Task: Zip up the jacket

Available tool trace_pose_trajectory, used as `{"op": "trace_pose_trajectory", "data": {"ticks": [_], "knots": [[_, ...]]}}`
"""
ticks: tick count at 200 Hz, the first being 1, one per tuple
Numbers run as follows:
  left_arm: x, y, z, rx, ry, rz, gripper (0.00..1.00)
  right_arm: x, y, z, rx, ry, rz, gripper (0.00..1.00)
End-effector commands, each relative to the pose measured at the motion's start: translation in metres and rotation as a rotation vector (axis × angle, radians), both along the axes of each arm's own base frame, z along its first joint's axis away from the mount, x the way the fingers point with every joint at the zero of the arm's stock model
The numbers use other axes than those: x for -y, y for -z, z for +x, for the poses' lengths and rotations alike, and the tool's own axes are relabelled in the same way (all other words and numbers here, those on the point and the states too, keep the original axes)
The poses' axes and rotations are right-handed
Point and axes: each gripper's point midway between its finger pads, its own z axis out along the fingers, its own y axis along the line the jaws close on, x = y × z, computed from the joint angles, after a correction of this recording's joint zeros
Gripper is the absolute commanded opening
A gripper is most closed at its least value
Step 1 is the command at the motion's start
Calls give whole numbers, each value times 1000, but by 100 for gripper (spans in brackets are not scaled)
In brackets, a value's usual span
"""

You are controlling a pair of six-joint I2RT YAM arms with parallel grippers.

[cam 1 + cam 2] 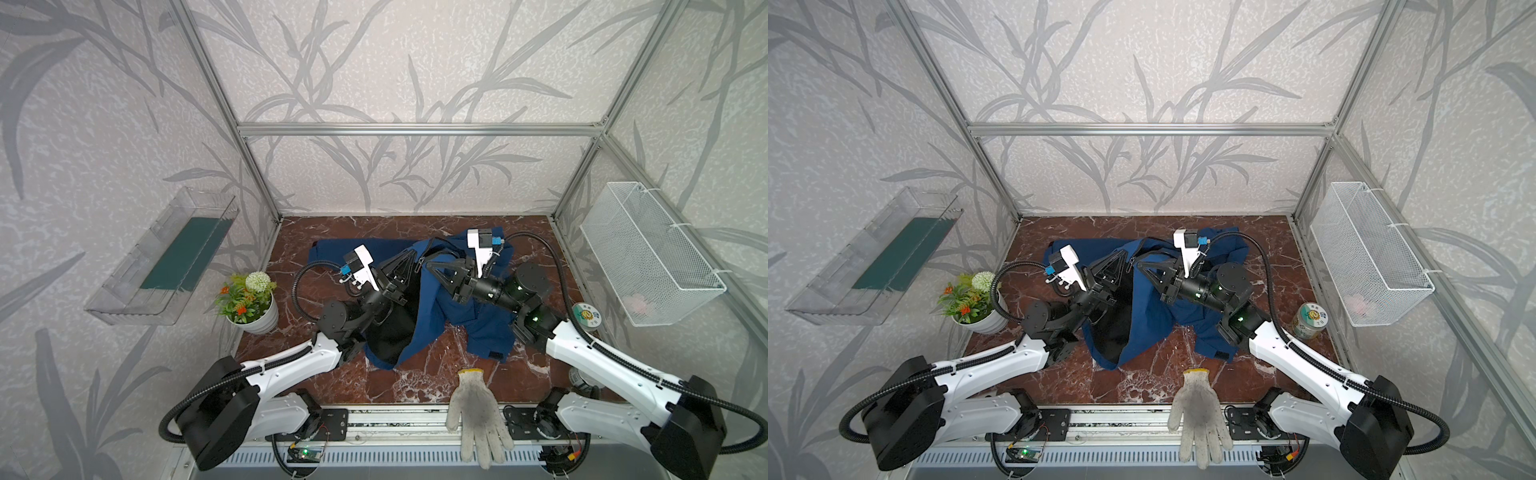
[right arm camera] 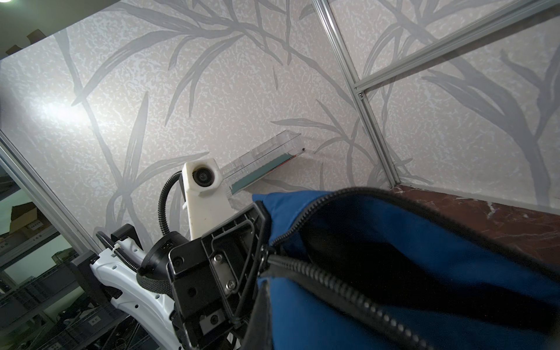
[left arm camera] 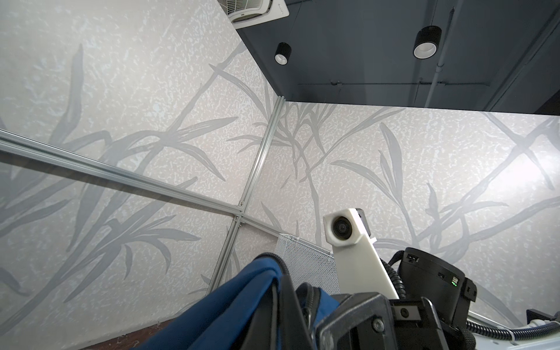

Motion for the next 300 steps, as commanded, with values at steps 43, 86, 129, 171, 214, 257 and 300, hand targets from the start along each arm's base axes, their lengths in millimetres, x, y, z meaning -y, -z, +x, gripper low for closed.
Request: {"op": "trace_pose_trajectory", "data": {"ticks": [43, 86, 129, 171, 214, 257, 300], "knots": [[-14, 0, 0, 5, -61, -3, 0, 36, -38, 15, 87, 160, 109, 0], [6, 71, 35, -174, -115, 155, 0, 40, 21, 55, -106, 240, 75, 0], [19, 120, 60, -280, -92, 123, 0, 58, 60, 81, -193, 301, 130, 0], [26, 132, 64, -297, -90, 149, 0, 62, 82, 83, -248, 327, 86, 0], [19, 134, 57, -320, -76, 134, 0, 56, 87, 81, -277, 271, 80, 0], [16, 134, 53, -324, -74, 125, 0, 57, 83, 78, -271, 265, 85, 7], [16, 133, 53, -327, -76, 121, 0, 47, 84, 66, -296, 198, 16, 18]]}}
